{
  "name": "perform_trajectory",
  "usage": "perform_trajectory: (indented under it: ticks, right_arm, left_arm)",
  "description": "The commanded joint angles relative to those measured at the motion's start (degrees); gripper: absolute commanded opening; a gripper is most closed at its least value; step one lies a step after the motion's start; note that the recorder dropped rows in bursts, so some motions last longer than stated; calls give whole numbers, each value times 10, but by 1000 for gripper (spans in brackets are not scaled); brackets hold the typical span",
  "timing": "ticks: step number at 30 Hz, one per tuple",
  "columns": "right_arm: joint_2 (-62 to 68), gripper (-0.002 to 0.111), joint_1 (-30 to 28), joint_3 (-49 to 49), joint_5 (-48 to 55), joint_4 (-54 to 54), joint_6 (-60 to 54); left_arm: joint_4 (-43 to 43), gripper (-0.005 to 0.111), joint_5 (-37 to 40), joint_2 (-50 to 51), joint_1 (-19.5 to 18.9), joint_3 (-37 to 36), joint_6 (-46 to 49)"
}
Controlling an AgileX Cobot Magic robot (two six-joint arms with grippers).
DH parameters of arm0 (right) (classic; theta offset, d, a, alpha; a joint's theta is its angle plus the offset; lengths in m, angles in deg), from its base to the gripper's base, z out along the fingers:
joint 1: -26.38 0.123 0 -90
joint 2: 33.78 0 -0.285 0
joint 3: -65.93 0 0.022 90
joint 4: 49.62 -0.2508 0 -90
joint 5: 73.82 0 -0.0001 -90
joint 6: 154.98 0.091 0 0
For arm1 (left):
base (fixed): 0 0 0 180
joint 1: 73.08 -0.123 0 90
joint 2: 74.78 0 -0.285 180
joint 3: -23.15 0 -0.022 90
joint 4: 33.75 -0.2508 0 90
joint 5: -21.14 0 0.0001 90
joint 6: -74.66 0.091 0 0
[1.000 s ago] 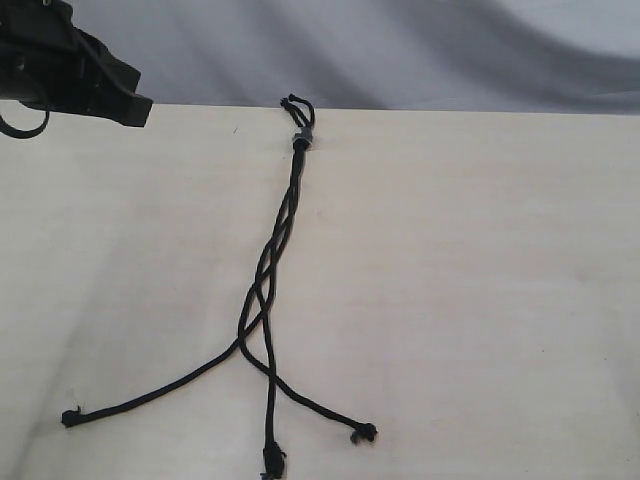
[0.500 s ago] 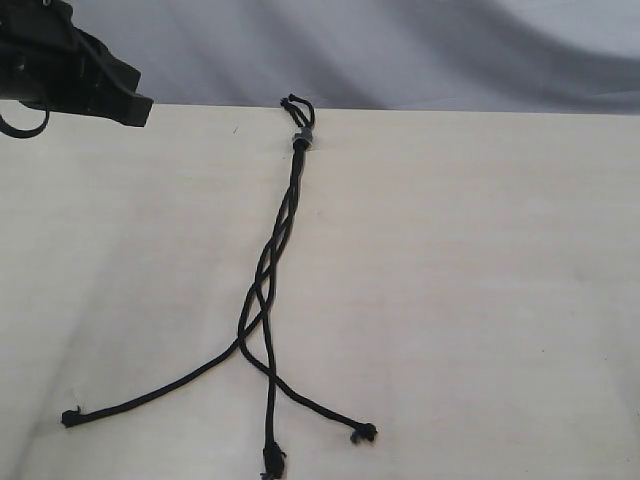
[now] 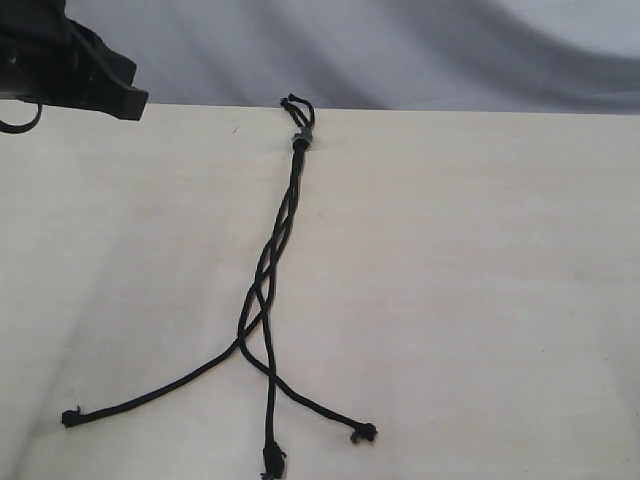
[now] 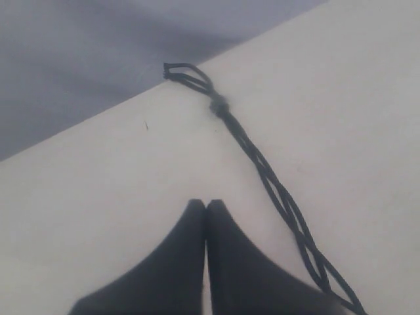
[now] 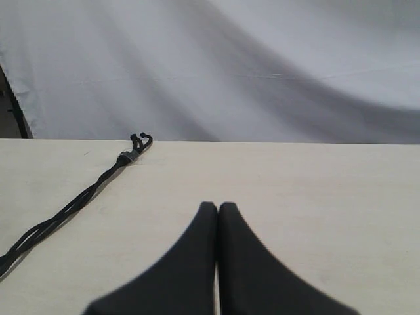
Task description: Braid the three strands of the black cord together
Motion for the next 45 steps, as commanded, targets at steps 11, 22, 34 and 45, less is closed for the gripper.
perform_trajectory:
  ticks: [11, 22, 34, 45]
  right_arm:
    - [-4, 0, -3, 2, -1, 7, -2]
    - [-4, 0, -3, 2, -1, 7, -2]
    - [-4, 0, -3, 2, -1, 7, -2]
    - [-4, 0, -3, 2, -1, 7, -2]
  left_arm:
    - [1, 0, -2, -200, -2, 0, 0]
    - [0, 0, -187, -416, -53, -167, 58]
    - [0, 0, -299, -607, -148, -457, 47]
    - [-253, 0, -292, -684, -148, -556, -287]
